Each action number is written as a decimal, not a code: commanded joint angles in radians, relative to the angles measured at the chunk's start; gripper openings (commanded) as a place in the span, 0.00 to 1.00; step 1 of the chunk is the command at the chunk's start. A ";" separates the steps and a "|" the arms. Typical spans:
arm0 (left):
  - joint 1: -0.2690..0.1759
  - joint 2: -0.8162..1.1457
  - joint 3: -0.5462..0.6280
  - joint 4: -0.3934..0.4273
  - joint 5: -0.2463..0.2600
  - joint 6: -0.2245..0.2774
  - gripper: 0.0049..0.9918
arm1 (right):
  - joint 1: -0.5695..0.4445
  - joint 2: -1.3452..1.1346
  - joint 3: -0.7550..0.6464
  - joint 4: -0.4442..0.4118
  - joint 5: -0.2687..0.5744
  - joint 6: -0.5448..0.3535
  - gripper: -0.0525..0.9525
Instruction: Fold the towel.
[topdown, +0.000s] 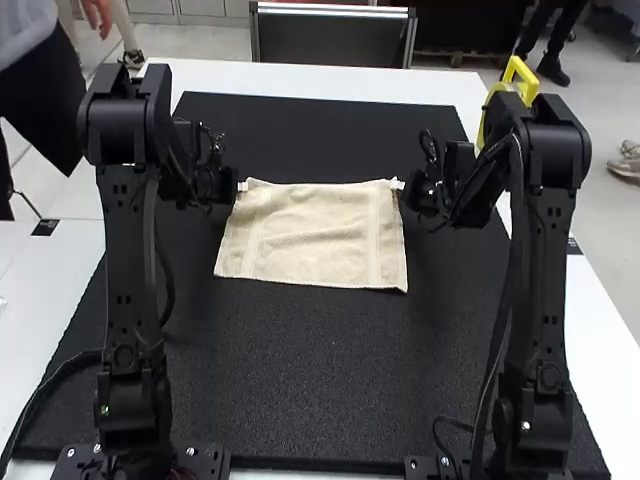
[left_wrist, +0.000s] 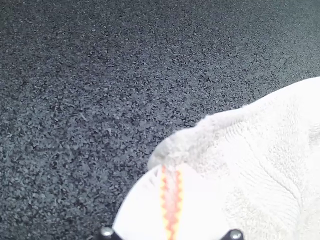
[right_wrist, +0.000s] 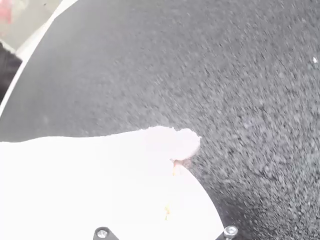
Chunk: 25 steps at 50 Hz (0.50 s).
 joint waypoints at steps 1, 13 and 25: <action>0.009 -0.056 -0.014 0.002 0.026 0.012 0.02 | -0.017 -0.067 -0.008 0.012 -0.020 0.019 0.03; 0.016 -0.096 -0.046 0.006 0.037 0.012 0.02 | -0.017 -0.102 -0.023 0.011 -0.026 0.025 0.03; 0.044 -0.137 -0.074 0.005 0.051 0.017 0.02 | -0.017 -0.108 -0.054 0.011 -0.033 0.025 0.03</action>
